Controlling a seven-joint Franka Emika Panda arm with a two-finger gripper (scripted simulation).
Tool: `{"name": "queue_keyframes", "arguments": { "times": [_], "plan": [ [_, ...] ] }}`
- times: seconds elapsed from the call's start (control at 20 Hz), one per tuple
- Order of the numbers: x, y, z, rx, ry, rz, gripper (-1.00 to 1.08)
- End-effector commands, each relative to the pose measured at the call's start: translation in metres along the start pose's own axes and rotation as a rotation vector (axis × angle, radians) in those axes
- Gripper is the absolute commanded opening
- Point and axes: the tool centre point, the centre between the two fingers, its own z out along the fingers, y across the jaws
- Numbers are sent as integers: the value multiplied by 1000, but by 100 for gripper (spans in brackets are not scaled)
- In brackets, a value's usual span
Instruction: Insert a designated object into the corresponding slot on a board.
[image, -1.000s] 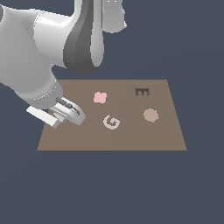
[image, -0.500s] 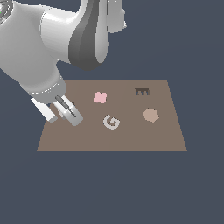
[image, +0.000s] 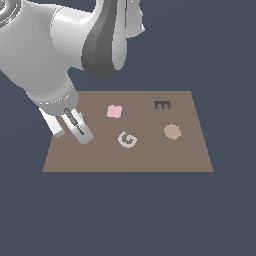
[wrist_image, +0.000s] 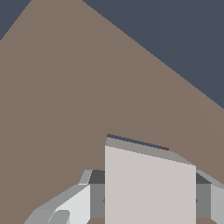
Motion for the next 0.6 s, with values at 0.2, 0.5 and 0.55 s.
{"name": "queue_keyframes", "arguments": {
  "times": [0.2,0.5,0.55],
  "plan": [
    [-1,0,0,0,0,15,-100],
    [-1,0,8,0,0,15,-100],
    [-1,0,9,0,0,15,-100]
  ]
}}
